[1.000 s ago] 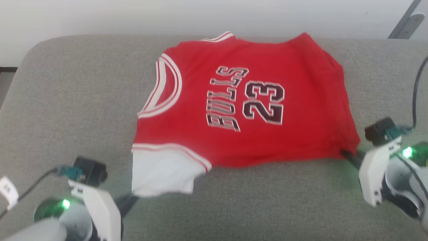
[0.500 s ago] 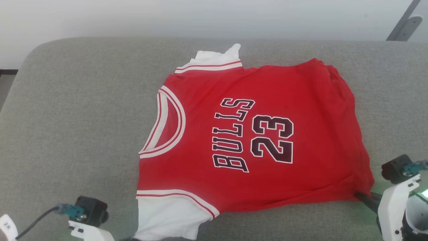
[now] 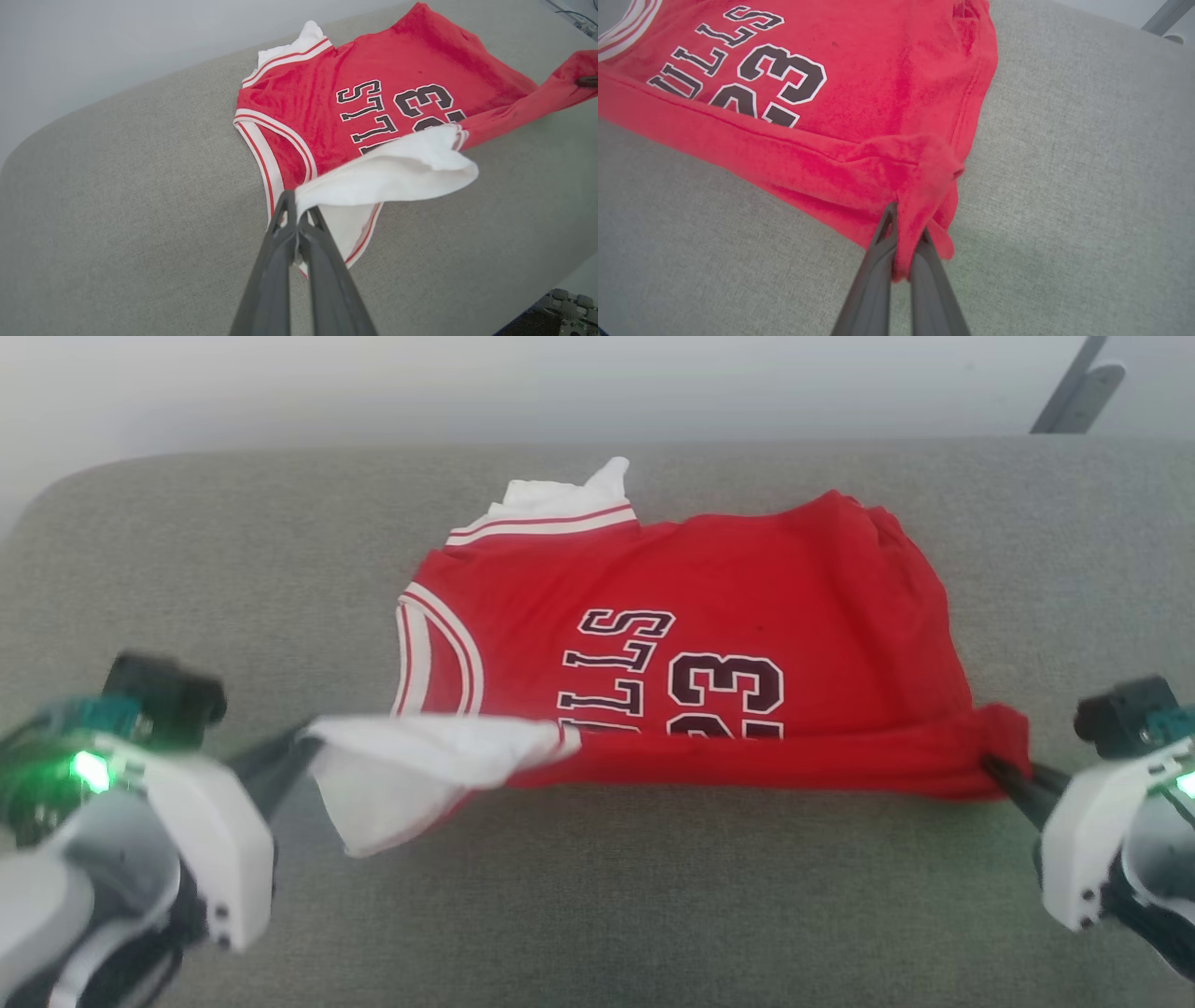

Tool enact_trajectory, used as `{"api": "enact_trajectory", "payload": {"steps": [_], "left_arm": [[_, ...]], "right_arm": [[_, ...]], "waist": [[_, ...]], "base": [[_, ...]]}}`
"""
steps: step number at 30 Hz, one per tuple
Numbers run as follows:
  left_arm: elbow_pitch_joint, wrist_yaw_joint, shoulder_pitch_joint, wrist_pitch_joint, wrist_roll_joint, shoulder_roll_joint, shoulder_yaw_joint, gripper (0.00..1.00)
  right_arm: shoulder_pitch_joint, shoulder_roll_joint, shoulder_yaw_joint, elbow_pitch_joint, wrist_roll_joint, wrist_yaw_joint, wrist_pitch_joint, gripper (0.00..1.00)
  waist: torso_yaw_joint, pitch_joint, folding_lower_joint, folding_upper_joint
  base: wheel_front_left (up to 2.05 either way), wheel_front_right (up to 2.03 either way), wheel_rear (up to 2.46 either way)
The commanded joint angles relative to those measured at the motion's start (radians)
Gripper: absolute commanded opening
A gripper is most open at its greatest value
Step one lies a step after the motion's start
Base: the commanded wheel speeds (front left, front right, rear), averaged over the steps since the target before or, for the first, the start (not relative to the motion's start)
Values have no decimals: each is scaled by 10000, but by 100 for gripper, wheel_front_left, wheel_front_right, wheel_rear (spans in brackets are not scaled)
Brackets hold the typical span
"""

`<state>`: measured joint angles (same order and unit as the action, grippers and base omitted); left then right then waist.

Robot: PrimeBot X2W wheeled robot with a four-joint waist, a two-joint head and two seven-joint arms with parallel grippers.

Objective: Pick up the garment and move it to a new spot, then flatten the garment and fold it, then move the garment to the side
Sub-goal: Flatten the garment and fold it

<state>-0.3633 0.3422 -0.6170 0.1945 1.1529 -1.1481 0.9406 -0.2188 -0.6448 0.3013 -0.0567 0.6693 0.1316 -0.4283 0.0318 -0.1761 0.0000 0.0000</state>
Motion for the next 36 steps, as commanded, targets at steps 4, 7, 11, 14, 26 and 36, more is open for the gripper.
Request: {"api": "enact_trajectory", "payload": {"steps": [4, 7, 11, 14, 26, 36], "left_arm": [[1603, -1113, -1231, 443, -516, 847, 18, 0], [3041, -1903, -2001, 726, -669, 1610, 123, 0], [5021, -2843, -2798, 1189, -683, 2612, 380, 0], [6298, -3366, -3147, 1469, -480, 3285, 523, 0], [9882, -4355, -3720, 2638, 568, 5044, 748, 31], [10968, -4566, -4278, 2591, 586, 5464, 694, 100]], "right_arm": [[-898, 636, -88, -308, -748, -19, -140, 0], [-1592, 1000, 89, -784, -1144, -19, -162, 0], [-2509, 1355, 463, -1652, -1546, -19, -105, 0], [-3135, 1574, 783, -2362, -1734, -19, 81, 0], [-4543, 1984, 2125, -4314, -1232, -19, 338, 0], [-5081, 1870, 2482, -4999, -949, -19, 1173, 100]], "waist": [[-251, -273, 0, 0], [-352, -460, 0, 0], [-453, -715, 0, 0], [-488, -923, 0, 0], [-474, -1292, 0, 0], [-392, -940, 0, 0]], "base": [[0, 0, 0], [0, 0, 0], [0, 0, 0], [0, 0, 0], [0, 0, 0], [0, 0, 0]]}}
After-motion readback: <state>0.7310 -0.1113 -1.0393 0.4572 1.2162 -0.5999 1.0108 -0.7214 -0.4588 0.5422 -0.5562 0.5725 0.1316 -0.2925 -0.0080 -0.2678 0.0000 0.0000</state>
